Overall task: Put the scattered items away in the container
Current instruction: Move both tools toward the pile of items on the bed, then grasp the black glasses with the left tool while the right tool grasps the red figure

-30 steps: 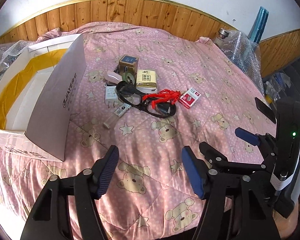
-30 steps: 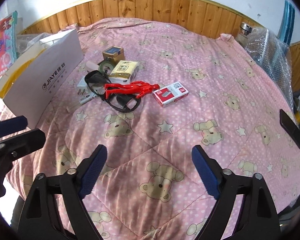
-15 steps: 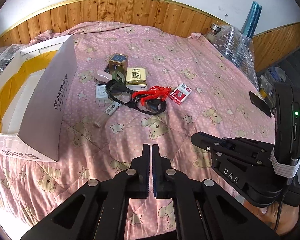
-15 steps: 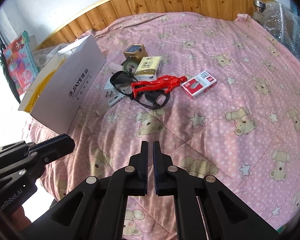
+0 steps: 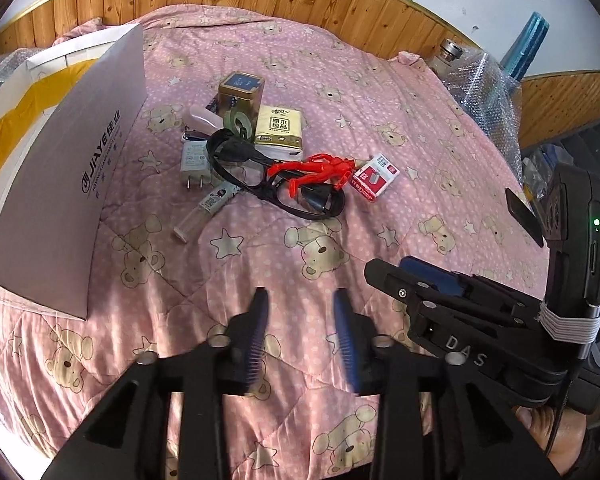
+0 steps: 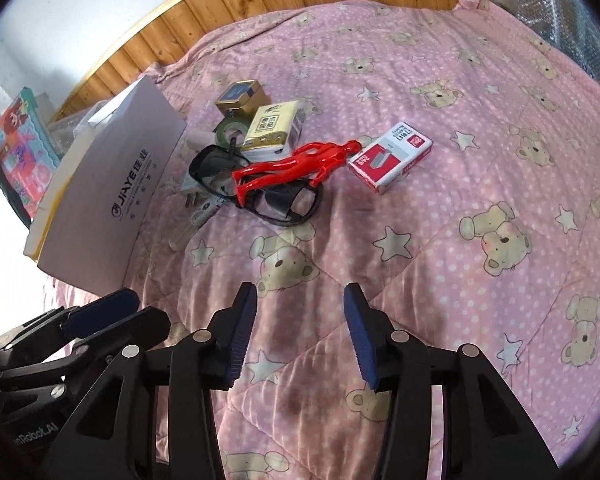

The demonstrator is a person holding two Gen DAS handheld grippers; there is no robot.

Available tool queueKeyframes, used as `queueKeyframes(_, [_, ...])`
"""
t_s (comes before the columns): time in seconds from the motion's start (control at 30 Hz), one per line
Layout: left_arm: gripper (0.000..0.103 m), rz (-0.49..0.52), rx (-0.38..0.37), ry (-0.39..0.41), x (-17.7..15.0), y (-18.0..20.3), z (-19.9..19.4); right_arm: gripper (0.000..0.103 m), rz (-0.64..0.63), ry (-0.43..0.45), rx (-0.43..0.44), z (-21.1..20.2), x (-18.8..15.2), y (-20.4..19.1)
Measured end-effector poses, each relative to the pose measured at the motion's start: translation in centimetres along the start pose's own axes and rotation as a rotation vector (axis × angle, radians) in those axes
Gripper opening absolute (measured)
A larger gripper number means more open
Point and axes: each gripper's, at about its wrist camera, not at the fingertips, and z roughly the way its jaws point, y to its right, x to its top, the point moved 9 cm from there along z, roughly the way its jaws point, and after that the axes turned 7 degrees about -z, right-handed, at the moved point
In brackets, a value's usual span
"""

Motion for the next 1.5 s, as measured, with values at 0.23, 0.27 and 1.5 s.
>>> queueKeyframes(0.23, [0.057, -0.032, -0.011, -0.035, 1.2, -0.7, 2.2, 0.049, 0.076, -0.017, 0.045, 1.0, 1.4, 1.4])
queueKeyframes(0.27, [0.057, -0.034, -0.010, -0.040, 1.4, -0.8, 2.5, 0.049, 0.081, -0.020, 0.052, 1.2, 1.7, 1.5])
queueKeyframes(1.5, [0.060, -0.299, -0.118, -0.087, 10.4, -4.9, 10.6, 0.029, 0.194, -0.047, 0.198, 9.2, 10.7, 5.7])
